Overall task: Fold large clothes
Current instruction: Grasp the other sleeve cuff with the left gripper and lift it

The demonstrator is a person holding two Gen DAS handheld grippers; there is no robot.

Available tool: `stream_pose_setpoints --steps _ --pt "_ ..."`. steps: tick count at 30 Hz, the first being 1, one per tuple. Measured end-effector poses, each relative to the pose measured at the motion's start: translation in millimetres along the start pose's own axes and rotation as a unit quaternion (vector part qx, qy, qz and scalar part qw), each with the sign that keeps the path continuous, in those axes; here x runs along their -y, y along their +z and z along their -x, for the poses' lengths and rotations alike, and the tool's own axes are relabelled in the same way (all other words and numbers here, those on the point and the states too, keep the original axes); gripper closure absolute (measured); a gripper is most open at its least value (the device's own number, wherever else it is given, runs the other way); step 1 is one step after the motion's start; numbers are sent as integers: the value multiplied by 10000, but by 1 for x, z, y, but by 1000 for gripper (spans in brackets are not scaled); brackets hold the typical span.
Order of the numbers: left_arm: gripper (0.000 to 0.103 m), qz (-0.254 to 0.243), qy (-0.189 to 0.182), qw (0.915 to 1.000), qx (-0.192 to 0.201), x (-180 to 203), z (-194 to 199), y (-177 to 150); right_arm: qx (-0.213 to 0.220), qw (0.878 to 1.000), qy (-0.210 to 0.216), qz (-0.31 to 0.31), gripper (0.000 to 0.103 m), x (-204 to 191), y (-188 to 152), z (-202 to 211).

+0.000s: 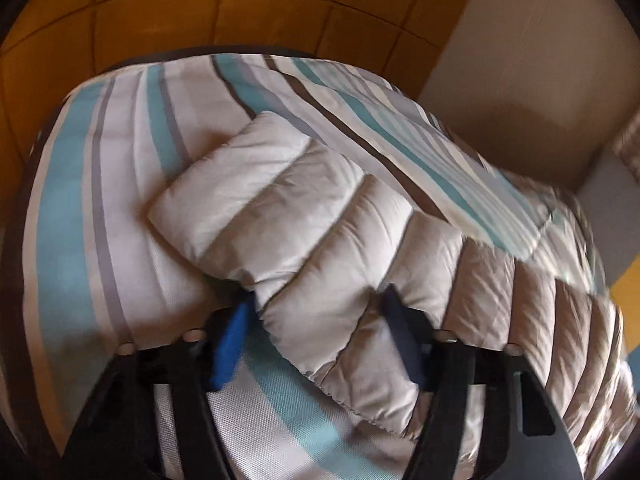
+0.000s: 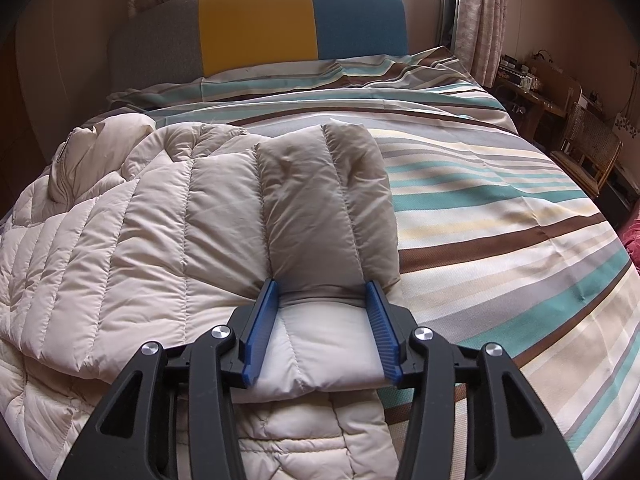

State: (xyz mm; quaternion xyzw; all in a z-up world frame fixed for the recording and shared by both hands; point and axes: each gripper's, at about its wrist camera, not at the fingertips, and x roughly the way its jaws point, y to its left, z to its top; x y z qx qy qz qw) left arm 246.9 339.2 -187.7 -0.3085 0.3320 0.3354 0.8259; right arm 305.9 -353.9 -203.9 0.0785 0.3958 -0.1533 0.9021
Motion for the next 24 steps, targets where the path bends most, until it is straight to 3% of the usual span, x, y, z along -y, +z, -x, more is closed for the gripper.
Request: stream_pose_setpoints --steps 2,5,8,14,20,24 --pt "73 112 -14 9999 -4 -3 -3 2 -5 10000 -12 -22 55 1 0 0" --pt "87 181 -193 9996 49 -4 2 1 -29 9999 -27 -111 49 4 0 -2" --pt "88 216 -160 9993 268 0 15 -2 -75 9997 -83 -196 41 7 0 -3" --pt "88 -55 -44 9943 1063 27 58 -7 -59 9998 -179 -119 41 3 0 -1" --pt "88 -699 -562 9815 1692 77 102 -18 -53 9997 -209 -102 41 1 0 -1" --pt "88 -1114 -918 9717 1869 108 125 -33 -55 9997 -204 -105 40 1 0 -1"
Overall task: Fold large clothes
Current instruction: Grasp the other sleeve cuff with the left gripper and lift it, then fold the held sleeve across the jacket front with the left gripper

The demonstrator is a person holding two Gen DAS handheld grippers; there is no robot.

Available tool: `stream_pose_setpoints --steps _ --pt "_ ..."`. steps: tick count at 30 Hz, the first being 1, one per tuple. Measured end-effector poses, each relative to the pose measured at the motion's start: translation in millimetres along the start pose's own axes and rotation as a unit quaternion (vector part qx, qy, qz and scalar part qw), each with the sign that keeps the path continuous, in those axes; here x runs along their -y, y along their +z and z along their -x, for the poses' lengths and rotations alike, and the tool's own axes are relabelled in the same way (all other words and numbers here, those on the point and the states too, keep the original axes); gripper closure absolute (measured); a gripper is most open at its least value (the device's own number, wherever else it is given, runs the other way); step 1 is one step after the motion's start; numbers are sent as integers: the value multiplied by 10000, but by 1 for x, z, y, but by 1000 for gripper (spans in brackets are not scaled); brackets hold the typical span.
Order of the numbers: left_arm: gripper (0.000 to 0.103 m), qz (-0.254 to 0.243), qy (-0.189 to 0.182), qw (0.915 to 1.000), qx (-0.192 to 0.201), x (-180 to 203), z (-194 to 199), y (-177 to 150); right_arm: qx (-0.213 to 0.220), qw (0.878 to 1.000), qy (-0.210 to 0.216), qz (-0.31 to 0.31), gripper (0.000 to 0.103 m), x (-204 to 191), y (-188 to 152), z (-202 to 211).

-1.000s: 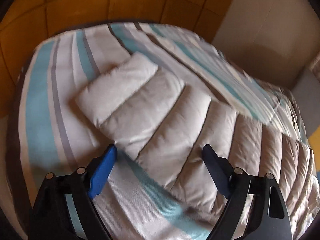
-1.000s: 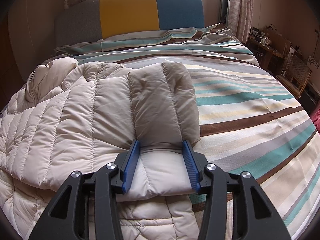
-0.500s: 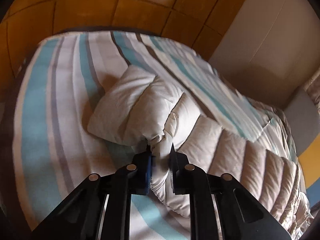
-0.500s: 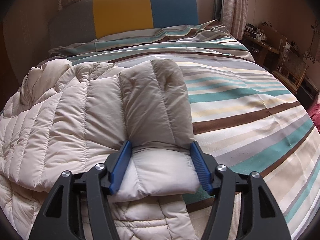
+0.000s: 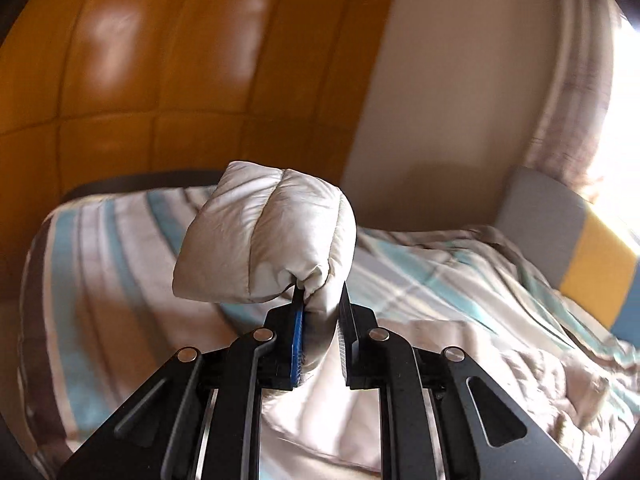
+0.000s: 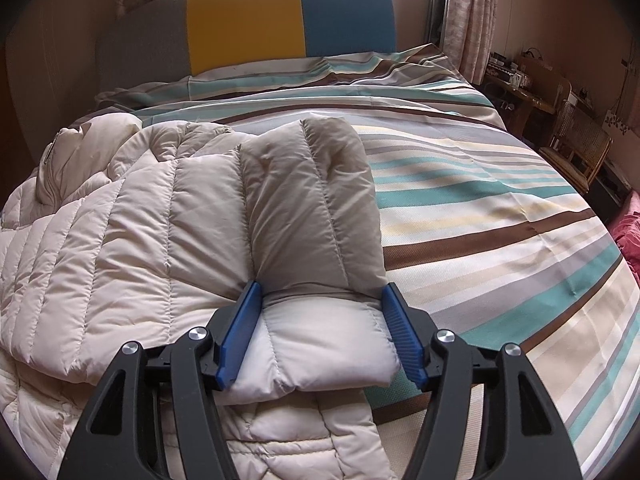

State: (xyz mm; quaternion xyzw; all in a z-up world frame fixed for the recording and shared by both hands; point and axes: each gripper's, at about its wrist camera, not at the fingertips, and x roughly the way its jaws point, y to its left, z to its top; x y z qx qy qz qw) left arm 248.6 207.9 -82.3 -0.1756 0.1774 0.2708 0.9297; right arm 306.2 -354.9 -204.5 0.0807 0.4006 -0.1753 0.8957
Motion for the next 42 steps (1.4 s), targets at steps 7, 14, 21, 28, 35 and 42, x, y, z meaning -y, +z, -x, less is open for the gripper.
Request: stream_pose_setpoints --steps 7,14,21,28,35,42 --pt "88 -600 -553 9967 54 60 26 -21 -3 10000 1 0 40 -1 0 0" --pt "88 -1483 -1050 9833 121 128 54 -56 -4 10000 3 0 40 -1 0 0" --pt "88 -2311 -1610 9595 36 191 80 -91 -12 10000 26 -19 38 0 0 1" --pt "88 -2765 -1970 9405 -141 238 101 -127 -16 10000 27 -25 38 0 0 0" --pt "88 -3348 -2219 9147 -456 279 116 -165 -24 10000 38 -51 37 2 0 1" --pt "88 -3888 -2423 8866 -636 295 125 -196 -28 10000 44 -63 37 2 0 0"
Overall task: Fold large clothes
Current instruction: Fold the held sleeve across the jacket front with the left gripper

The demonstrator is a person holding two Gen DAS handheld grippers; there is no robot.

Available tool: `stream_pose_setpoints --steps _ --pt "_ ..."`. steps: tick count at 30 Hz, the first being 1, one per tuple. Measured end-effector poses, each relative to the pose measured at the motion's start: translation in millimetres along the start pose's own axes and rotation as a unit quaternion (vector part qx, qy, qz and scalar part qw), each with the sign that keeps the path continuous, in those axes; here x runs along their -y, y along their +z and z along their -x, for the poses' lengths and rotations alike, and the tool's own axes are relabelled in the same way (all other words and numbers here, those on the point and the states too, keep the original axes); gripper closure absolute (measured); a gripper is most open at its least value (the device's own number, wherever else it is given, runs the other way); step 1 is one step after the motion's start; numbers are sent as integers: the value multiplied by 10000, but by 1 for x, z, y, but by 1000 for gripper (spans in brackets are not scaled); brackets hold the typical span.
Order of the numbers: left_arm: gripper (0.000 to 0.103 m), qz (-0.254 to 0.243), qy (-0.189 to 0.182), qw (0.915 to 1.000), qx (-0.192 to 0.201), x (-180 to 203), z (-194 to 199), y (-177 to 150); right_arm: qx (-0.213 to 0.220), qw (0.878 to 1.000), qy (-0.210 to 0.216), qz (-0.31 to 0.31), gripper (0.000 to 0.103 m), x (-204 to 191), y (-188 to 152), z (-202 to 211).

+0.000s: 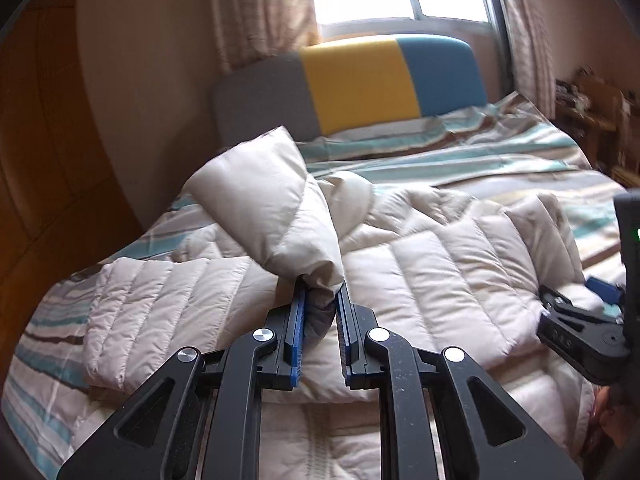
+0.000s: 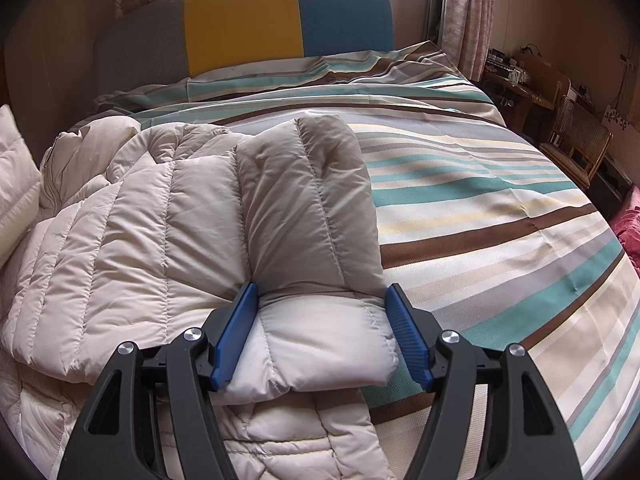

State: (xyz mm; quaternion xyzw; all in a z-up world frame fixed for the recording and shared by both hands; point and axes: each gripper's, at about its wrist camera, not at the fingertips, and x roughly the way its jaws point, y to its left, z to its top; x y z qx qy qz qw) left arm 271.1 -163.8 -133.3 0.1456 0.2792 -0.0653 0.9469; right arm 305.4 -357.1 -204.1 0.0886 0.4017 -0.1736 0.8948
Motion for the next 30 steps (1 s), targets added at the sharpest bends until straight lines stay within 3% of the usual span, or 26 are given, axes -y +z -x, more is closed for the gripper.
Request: stream_pose_setpoints --steps 3,4,7,10,14,15,17,20,24,27,30 --pt "88 -219 -40 9996 -175 10 -7 -4 -1 10000 -1 -3 37 0 0 -1" --pt "88 -315 -107 9987 -398 14 -14 -8 -1 10000 -1 -2 37 1 0 -1" --pt "74 -485 -344 9956 -723 25 -28 -17 -2 10000 2 -5 37 1 0 -1" --pt "66 -698 -386 9949 -621 33 -24 -22 -6 10000 -1 -4 36 1 0 -1" --pt "31 -674 -953 9920 -482 33 -7 -21 -9 10000 1 -5 35 1 0 -1" --pt "27 -672 -1079 9908 -464 33 -4 -21 -9 10000 6 -7 35 2 0 -1" --pt "25 -692 -1329 9878 -434 26 9 -22 -16 10000 15 -19 35 2 0 -1" --pt "25 -592 -1371 9878 -437 10 16 -20 -4 10000 31 -47 34 3 0 0" --pt "25 30 -1116 9930 -385 -49 17 -16 -22 10000 46 -83 29 5 0 1" --pt "25 352 -656 9968 -293 -91 11 -16 -86 10000 6 -26 28 4 3 4" --pt "25 811 72 9956 -455 -147 -11 -20 4 9999 60 128 28 -4 12 20"
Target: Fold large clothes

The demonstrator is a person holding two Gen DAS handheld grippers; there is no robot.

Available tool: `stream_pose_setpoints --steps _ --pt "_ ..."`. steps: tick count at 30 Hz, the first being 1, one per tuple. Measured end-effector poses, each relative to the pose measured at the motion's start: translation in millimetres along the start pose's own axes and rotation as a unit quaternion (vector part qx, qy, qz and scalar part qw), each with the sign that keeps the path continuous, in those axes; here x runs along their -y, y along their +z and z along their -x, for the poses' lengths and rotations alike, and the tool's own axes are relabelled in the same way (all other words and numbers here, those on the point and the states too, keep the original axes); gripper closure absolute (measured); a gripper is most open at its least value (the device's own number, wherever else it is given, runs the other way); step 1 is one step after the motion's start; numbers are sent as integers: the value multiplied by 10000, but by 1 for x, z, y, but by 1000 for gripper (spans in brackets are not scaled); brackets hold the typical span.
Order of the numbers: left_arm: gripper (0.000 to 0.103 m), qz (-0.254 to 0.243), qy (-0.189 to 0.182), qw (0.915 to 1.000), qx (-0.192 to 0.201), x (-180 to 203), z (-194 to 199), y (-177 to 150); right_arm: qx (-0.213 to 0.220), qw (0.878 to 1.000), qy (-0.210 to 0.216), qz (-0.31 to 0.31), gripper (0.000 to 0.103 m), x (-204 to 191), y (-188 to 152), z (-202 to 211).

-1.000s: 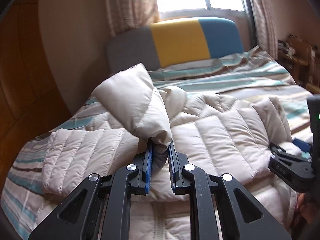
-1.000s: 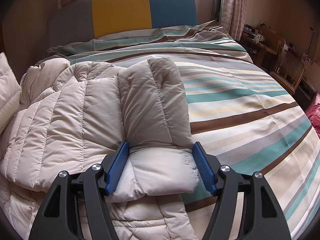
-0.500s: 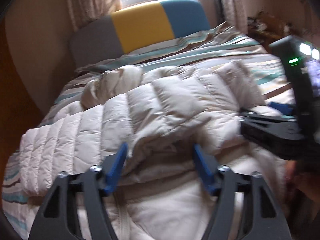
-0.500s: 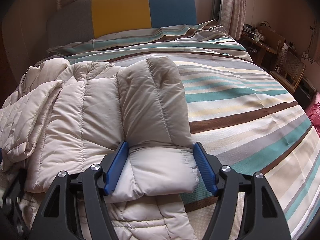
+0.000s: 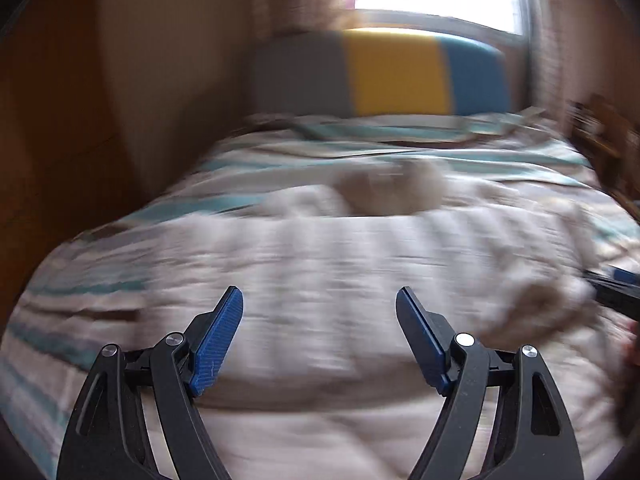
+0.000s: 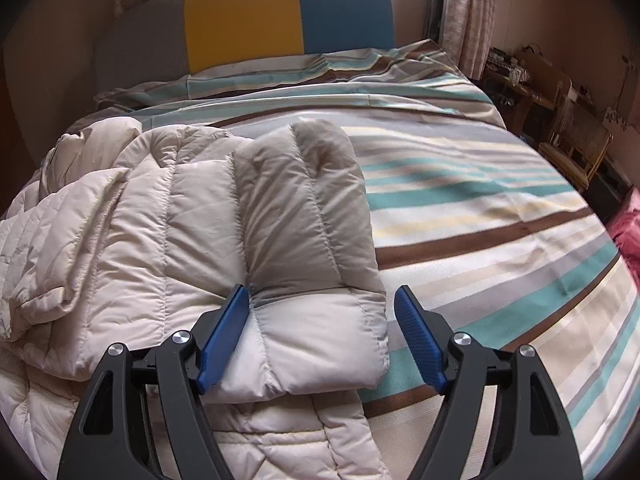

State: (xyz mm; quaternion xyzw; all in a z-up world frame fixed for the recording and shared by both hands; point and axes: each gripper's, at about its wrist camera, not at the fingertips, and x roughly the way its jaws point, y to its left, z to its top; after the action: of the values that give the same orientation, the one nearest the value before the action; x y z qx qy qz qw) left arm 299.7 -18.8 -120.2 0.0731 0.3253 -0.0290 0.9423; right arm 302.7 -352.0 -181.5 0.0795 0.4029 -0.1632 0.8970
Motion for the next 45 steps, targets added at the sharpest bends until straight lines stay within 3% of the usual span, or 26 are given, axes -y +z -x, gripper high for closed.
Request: stream_pose_setpoints --steps 3,7,12,15,18,21,27,29,34,40,45 --pt "25 664 342 9971 -109 -44 -21 2 409 9979 498 -47 28 -15 11 32" --pt "25 1273 213 9908 -404 -67 -43 -10 879 9890 1170 227 31 -62 25 65" --pt "25 984 80 9947 -278 -51 -48 -9 628 9787 1692 983 60 -135 29 52" --pt "25 876 98 9956 -319 -47 -52 -12 274 9829 1564 933 68 -149 26 23" --pt "20 919 -35 9951 -353 -49 -55 -17 -46 9880 1277 864 74 -140 20 -10" --pt "18 891 -297 9948 -388 -50 -59 -20 139 9880 1280 856 74 -133 7 -23" --pt "18 1090 -246 9937 -110 -62 -44 -12 278 9887 1104 978 74 -136 -5 -20" --pt "25 1227 -203 9922 -87 -71 -44 -1 286 9886 1131 954 74 -135 -7 -19" --pt "42 1273 84 9911 -375 -86 -78 21 297 9885 1093 1002 72 -135 -7 -19" --pt "41 1026 275 9890 -1025 -95 -137 16 292 9877 1110 1062 72 -142 -10 -16" --pt "39 1062 257 9891 -991 -97 -145 7 286 9874 1076 1123 72 -145 -9 -19"
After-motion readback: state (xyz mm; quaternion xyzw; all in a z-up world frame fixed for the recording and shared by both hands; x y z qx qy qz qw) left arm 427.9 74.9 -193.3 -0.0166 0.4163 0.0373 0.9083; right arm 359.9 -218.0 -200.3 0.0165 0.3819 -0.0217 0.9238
